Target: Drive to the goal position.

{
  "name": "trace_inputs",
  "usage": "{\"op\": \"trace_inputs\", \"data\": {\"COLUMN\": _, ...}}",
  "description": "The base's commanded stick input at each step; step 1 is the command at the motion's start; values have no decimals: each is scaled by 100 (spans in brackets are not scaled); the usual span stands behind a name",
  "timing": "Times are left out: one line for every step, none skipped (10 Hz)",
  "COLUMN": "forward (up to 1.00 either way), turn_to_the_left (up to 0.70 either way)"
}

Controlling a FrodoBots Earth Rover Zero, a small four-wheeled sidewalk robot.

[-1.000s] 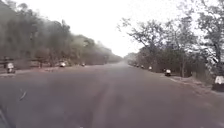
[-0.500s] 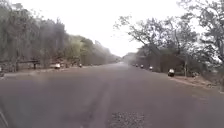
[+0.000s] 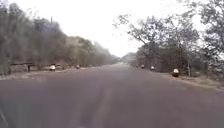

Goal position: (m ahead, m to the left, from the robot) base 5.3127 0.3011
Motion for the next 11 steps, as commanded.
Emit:
{"op": "trace_inputs", "data": {"forward": 100, "turn_to_the_left": 0}}
{"op": "trace_inputs", "data": {"forward": 100, "turn_to_the_left": 0}}
{"op": "trace_inputs", "data": {"forward": 100, "turn_to_the_left": 0}}
{"op": "trace_inputs", "data": {"forward": 100, "turn_to_the_left": 0}}
{"op": "trace_inputs", "data": {"forward": 100, "turn_to_the_left": 0}}
{"op": "trace_inputs", "data": {"forward": 100, "turn_to_the_left": 0}}
{"op": "trace_inputs", "data": {"forward": 100, "turn_to_the_left": 0}}
{"op": "trace_inputs", "data": {"forward": 100, "turn_to_the_left": 0}}
{"op": "trace_inputs", "data": {"forward": 100, "turn_to_the_left": 0}}
{"op": "trace_inputs", "data": {"forward": 100, "turn_to_the_left": 0}}
{"op": "trace_inputs", "data": {"forward": 100, "turn_to_the_left": 0}}
